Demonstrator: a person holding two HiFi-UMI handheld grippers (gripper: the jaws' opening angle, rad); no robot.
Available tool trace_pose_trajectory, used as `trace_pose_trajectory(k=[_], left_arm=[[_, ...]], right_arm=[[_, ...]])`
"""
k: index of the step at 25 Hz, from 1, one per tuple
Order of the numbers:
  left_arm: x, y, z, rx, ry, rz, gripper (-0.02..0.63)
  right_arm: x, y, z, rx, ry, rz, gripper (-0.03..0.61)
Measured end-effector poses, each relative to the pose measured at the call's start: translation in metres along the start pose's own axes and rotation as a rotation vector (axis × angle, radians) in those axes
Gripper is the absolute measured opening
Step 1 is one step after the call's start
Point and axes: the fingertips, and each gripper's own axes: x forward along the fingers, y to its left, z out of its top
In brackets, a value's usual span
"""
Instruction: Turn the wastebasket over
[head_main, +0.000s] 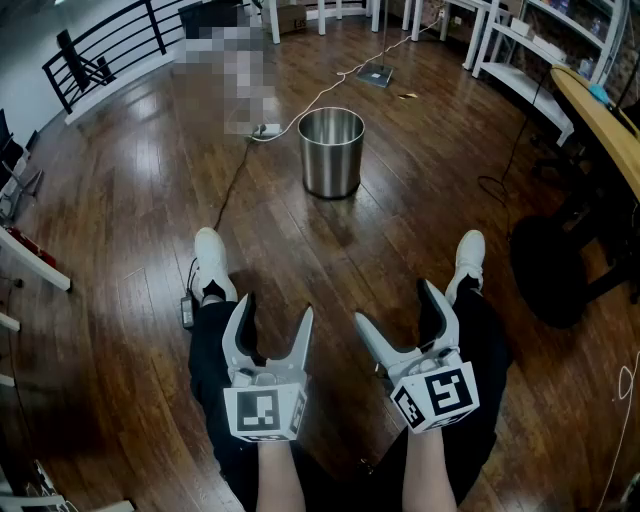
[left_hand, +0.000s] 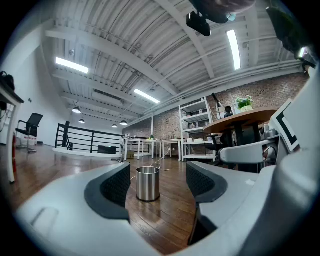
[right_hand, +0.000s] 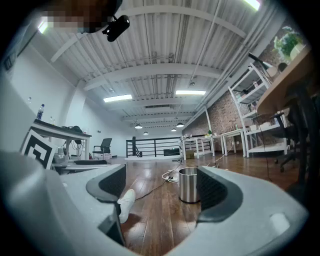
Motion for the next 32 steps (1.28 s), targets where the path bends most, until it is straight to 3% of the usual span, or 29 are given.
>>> trace_pose_trajectory(k=[8, 13, 17, 22, 26, 32], left_arm=[[0.022, -0.013, 0.002, 0.014, 0.003, -0.016, 0.365], [0.047, -0.02, 0.029, 0.007, -0.042, -0.045, 0.365], [0.053, -0.003, 0.036, 0.025, -0.046, 0.002, 0.365], [0.063, -0.007, 0.046, 0.081, -0.049, -0.006, 0.37], [0.068, -0.012, 0.03, 0.104, -0.012, 0.02, 0.37], [0.093, -0.013, 0.023, 0.05, 0.019, 0.083, 0.368]], right_arm=[[0.006, -0.035, -0.009, 0.009, 0.008, -0.043, 0.43], [0.026, -0.047, 0.01, 0.033, -0.034, -0.048, 0.43], [0.045, -0.029, 0.036, -0.019, -0.07, 0.026, 0.43], [0.053, -0.026, 0.074, -0.073, -0.118, 0.084, 0.43], [0.055, -0.043, 0.066, -0.07, -0.108, 0.107, 0.43], [0.066, -0.08, 0.039, -0.054, -0.034, 0.099, 0.43]])
